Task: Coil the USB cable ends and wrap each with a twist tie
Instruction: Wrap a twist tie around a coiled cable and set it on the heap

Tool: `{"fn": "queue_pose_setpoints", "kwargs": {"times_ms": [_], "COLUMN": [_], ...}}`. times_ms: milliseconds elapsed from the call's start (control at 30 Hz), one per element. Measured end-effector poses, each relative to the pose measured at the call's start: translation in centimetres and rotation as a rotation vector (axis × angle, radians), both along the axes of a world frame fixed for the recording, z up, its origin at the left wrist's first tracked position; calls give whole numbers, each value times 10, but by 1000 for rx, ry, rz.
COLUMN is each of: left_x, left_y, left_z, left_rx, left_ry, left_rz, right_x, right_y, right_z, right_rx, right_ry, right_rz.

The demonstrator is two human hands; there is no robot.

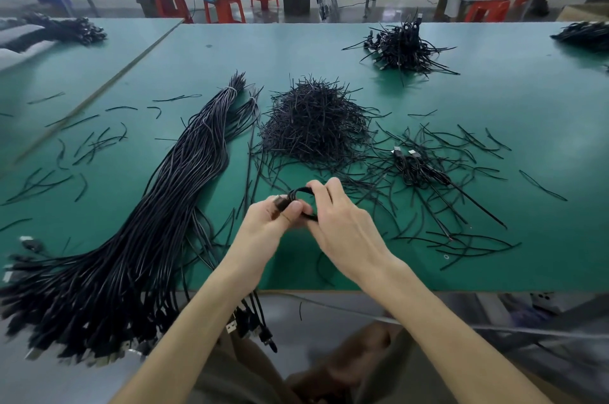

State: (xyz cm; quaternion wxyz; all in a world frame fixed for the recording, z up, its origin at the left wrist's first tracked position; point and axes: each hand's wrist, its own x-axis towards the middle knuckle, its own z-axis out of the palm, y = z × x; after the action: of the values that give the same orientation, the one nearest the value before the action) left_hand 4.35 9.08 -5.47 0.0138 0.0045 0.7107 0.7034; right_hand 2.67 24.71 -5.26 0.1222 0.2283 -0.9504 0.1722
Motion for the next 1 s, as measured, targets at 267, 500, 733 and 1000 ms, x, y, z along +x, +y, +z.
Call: {"fn": "queue_pose_setpoints", "kwargs": {"times_ms": [267, 500, 733, 1000], "left_x": [-14, -24, -27, -29], "left_y": [-25, -43, -34, -33], "left_z": [7, 13, 20, 10], "left_rx": [-209, -705, -892, -829], "left_ry": [-103, -71, -3, 176], "left_rz": [20, -275, -529, -380], "right_x": [-5, -4, -12, -17], "right_y": [0, 5, 9, 12], "right_z": [-9, -13, -4, -2], "right_rx": [283, 315, 309, 226], "right_ry": [71, 40, -20, 68], "right_rz": [80, 242, 329, 264]}}
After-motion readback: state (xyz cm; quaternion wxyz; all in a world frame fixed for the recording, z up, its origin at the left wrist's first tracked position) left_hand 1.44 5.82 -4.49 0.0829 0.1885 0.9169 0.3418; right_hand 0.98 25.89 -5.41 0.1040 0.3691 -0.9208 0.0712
